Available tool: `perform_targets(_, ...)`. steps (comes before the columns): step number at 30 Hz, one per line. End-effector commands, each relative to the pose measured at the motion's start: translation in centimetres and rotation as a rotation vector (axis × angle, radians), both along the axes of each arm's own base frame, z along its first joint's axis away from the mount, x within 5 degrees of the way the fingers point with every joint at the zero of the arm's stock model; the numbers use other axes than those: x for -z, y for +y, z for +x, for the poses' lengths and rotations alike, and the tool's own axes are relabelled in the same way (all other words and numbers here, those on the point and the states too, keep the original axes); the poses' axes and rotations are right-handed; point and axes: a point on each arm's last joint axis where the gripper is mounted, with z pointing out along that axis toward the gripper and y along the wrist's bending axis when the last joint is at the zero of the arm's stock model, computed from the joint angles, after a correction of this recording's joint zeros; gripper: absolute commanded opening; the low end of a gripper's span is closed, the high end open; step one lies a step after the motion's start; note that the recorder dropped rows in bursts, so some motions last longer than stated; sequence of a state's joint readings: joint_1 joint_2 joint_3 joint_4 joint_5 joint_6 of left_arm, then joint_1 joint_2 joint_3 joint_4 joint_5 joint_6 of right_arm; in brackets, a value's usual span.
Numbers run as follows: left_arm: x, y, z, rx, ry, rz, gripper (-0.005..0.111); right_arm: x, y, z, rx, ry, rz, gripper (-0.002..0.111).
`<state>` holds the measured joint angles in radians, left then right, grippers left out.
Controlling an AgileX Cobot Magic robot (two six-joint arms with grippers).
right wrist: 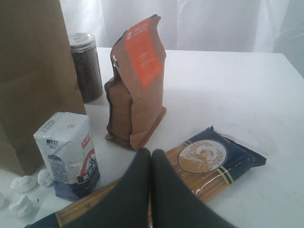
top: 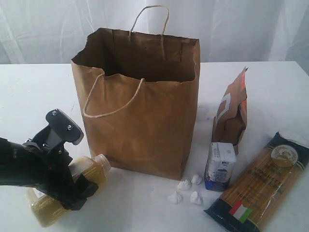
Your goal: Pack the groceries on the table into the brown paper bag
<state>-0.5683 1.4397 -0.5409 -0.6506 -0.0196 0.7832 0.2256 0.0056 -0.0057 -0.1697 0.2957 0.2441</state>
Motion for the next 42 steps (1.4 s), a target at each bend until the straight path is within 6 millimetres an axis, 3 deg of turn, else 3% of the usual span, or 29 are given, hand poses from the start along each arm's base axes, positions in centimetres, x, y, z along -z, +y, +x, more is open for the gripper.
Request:
perform_targets(1,1.9,0.0,-2.1,0.028,0.236,0.008,0.07,0.1,0.0,0.0,0.005,-0.006,-0.005,0.0)
perform_targets(3,1.9,0.0,-2.2,0.025,0.261,0.003,0.054,0.1,0.0,0.0,0.005,-0.006,-0.005,0.0)
perform_targets(8,1.9,-0.1,-3.1,0.064,0.336,-0.001,0.0,0.1,0.0,0.0,0.005,-0.006,-0.005,0.0)
perform_targets(24,-4.2,0.6,-4.3,0.057,0.095,-0.182,0.0,0.1,0.0,0.0,0.005,-0.006,-0.005,0.0)
perform_targets(34,-3.9,1.2,-5.2,0.052,0.087,-0.183,0.003,0.1,0.0,0.0,0.005,-0.006,-0.005,0.0)
perform_targets(38,-4.1,1.3,-5.4,0.059,0.089,-0.187,0.022,0.1,0.0,0.0,0.005,-0.006,-0.005,0.0)
perform_targets(42,-4.1,1.2,-5.3,0.035,0.101,-0.202,0.063,0.1,0.0,0.0,0.005,-0.006,-0.005,0.0)
